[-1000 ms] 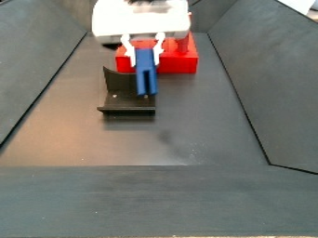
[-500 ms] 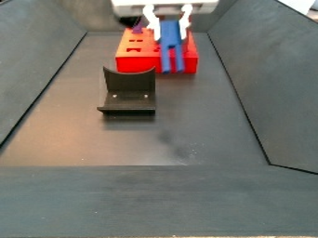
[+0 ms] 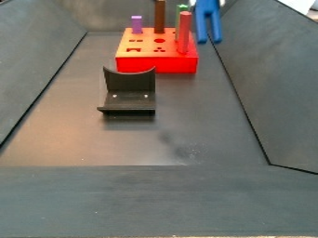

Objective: Pick up the square-circle object. Move up. Place the square-circle object on the fixture. Regrasp the square-circle object. Rotate the square-circle object. Move to above the board. Insert the square-circle object.
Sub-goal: Rotate the square-circle object.

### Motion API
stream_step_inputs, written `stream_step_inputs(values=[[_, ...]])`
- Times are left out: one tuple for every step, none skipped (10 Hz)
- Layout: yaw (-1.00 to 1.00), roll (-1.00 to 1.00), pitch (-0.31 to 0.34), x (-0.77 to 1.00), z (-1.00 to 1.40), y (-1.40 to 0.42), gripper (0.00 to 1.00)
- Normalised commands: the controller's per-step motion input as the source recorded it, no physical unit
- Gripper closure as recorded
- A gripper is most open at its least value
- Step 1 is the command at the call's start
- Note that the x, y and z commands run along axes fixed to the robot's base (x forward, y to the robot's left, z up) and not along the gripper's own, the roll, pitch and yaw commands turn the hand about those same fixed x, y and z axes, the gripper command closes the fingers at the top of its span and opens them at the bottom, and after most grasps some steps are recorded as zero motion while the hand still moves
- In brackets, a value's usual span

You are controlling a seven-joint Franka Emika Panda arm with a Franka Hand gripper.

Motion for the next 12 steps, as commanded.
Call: stream_step_inputs(values=[[-0.02, -0.05, 0.107, -0.07, 0.39, -0.01, 1.00], [-1.00, -0.94, -0.051, 0.00, 0.00, 0.00, 1.00], [-1.00, -0.95, -0.047, 0.01, -0.14, 0.03, 1.00], [-1.00, -0.95, -0.015, -0.05, -0.05, 0.09, 1.00], [-1.00, -0.93, 0.048, -0.09, 0.03, 0.06, 1.00], [-1.00, -0.92, 0.085, -0.07, 0.01, 0.04, 1.00], [-1.00, -0.91, 0.160, 0.00, -0.01, 0.03, 1.00], [-1.00, -0.91, 0.242, 0.02, 0.00, 0.02, 1.00], [-1.00, -0.90, 0.304, 0.01, 0.01, 0.01, 1.00], [-1.00, -0.91, 0.363, 0.00, 0.03, 0.01, 1.00], [-1.00, -0.92, 0.418, 0.00, 0.03, 0.02, 1.00], [-1.00, -0.95, 0.491, 0.00, 0.03, 0.02, 1.00]])
